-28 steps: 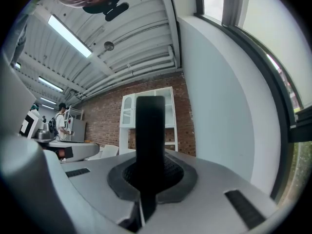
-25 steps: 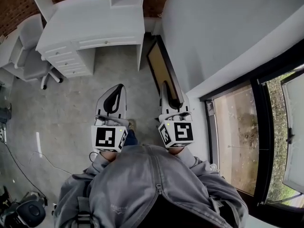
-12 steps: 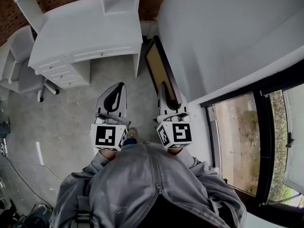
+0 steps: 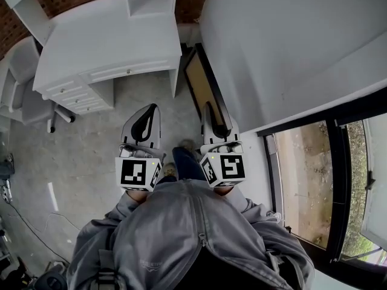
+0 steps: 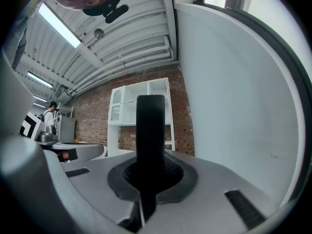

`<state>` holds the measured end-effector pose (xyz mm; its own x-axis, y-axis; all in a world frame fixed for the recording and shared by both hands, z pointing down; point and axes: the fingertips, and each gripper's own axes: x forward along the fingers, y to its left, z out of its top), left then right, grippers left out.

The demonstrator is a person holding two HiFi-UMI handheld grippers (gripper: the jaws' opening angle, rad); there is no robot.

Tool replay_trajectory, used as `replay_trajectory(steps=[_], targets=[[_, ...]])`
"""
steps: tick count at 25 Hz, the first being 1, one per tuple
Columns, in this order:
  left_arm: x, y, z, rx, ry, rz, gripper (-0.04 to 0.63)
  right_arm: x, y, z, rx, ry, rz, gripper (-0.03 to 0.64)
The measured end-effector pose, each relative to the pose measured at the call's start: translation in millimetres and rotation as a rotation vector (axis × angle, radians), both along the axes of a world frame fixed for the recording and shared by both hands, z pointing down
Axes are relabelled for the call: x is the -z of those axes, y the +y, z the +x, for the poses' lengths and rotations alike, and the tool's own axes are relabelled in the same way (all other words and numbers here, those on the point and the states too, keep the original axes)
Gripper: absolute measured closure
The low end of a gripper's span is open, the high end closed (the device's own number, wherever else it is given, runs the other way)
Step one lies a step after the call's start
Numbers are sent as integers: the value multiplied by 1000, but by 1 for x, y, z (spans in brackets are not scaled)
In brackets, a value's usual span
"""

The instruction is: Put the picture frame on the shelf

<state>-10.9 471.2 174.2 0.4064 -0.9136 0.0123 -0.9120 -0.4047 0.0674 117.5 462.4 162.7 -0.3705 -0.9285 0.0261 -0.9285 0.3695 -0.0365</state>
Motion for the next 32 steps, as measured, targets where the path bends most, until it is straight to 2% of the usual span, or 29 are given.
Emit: replay_trajectory(steps=[16, 32], targets=[[-14, -84, -7, 44, 13, -23, 589, -10, -93, -6, 42, 1, -14, 584], [-10, -213, 6, 118, 1, -7, 588, -13, -228, 5, 125, -4, -2, 584]])
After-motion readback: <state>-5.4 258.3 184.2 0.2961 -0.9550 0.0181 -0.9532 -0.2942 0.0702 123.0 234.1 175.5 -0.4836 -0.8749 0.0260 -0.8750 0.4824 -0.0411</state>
